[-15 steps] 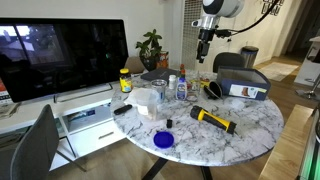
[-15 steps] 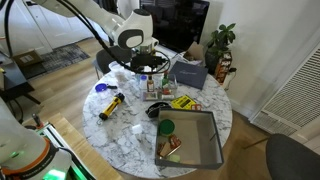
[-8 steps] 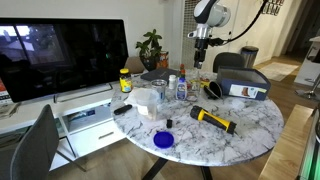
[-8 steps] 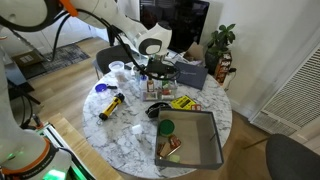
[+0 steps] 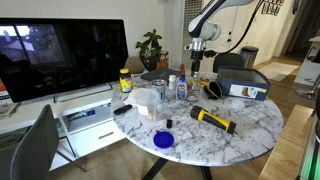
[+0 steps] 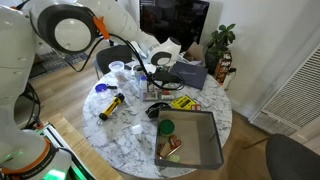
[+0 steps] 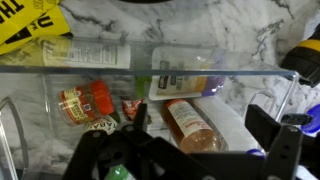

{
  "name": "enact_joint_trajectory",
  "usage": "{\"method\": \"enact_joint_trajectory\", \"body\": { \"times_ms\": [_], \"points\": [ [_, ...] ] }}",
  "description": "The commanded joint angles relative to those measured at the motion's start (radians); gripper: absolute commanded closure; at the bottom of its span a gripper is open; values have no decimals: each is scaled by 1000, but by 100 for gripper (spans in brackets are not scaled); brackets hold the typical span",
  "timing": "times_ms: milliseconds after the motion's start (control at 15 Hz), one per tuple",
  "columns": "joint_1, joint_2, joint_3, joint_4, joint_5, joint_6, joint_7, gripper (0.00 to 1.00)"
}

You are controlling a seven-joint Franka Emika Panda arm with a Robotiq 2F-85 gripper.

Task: Pick up the white packet with a green top from the clear container and put it on the table right side up

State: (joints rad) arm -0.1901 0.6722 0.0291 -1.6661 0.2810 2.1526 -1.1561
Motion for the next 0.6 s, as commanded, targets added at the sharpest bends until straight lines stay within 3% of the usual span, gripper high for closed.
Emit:
{"method": "enact_joint_trajectory", "body": {
  "times_ms": [0, 533],
  "points": [
    [-16, 94, 24, 104, -15, -15, 50, 0],
    [-15, 190, 34, 179, -47, -10, 103, 0]
  ]
}}
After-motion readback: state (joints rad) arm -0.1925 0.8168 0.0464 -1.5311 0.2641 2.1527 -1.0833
